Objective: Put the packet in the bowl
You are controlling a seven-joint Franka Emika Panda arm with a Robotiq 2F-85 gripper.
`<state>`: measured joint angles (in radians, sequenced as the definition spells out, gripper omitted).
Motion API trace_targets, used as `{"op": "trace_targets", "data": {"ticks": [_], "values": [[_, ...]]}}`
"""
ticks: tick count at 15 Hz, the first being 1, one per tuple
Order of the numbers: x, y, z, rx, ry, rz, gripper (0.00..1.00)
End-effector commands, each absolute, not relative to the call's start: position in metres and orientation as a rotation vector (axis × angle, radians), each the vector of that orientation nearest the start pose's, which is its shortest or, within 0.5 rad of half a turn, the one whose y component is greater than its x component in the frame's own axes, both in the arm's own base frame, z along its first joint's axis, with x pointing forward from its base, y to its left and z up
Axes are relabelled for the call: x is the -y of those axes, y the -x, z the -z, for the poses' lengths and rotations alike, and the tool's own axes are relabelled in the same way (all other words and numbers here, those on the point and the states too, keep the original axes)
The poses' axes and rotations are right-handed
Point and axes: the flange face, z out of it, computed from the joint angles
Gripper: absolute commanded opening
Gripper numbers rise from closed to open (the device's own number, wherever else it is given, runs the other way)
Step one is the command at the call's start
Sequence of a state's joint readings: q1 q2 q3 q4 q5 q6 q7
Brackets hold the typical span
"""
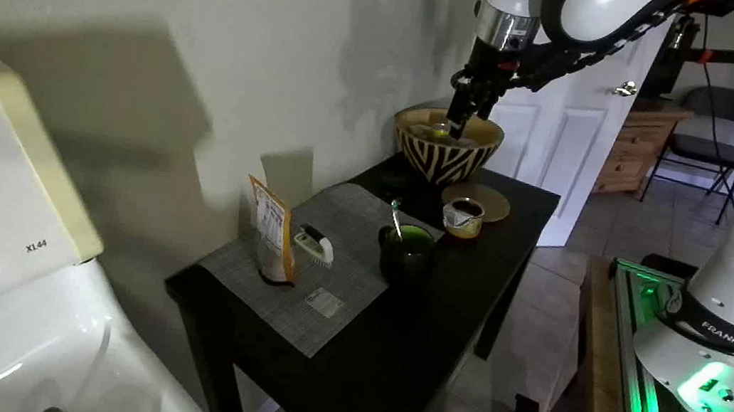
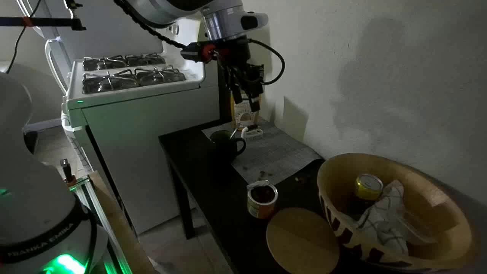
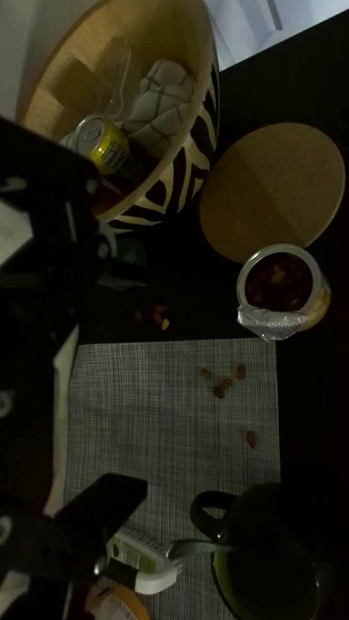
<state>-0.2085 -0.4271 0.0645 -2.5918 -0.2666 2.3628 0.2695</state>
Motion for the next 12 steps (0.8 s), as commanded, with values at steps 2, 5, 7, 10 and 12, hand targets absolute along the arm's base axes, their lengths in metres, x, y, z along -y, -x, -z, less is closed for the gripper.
{"op": "trace_targets", "data": {"ticks": [2, 5, 7, 10, 12], "values": [[0.063, -0.412, -0.421, -0.407, 3.318, 0.346, 1.0], [0.063, -0.412, -0.421, -0.407, 3.318, 0.345, 1.0], [0.063, -0.412, -0.421, -0.407, 3.318, 0.345, 1.0], [0.048, -0.427, -0.42, -0.586, 3.225, 0.42, 1.0], [0.027, -0.443, -0.42, -0.719, 3.139, 0.503, 1.0]]}}
